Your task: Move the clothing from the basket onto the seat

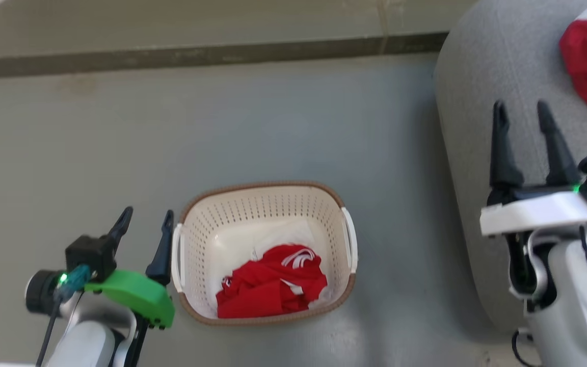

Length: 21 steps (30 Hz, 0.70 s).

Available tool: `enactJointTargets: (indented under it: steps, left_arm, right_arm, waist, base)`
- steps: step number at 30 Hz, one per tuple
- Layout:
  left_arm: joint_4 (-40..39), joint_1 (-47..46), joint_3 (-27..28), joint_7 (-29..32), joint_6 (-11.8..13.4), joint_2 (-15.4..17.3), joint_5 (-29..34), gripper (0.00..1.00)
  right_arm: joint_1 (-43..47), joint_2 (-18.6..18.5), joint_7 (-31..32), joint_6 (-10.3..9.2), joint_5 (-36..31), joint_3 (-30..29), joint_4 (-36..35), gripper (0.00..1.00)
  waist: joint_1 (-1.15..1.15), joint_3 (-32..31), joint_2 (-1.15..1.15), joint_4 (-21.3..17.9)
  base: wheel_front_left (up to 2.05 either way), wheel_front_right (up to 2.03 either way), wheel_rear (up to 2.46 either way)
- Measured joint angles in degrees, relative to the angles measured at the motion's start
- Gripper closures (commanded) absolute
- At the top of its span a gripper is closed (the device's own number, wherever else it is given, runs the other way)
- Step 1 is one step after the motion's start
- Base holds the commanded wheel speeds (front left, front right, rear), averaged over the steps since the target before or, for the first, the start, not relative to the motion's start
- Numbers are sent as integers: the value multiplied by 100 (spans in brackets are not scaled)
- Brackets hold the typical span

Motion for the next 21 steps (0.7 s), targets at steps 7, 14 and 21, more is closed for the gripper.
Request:
enactJointTargets:
  steps: [7,14,21]
  left_arm:
    - [465,-506,-274,280,-193,-73,230,0]
    - [920,-1023,-557,491,-354,-209,322,0]
    - [1310,-1567,-777,670,-530,-248,608,0]
  right_arm:
    - [-509,-20,5,-1,-1,-55,-78,0]
    - [-1173,-46,65,-2,-23,-62,-207,0]
    - [-1757,-86,102,2,-57,-30,-300,0]
  waist:
    - [0,482,0,-45]
    - [1,1052,0,-124]
    - [1,1624,0,-218]
  base:
    - [0,0,0]
    - [0,0,0]
    - [0,0,0]
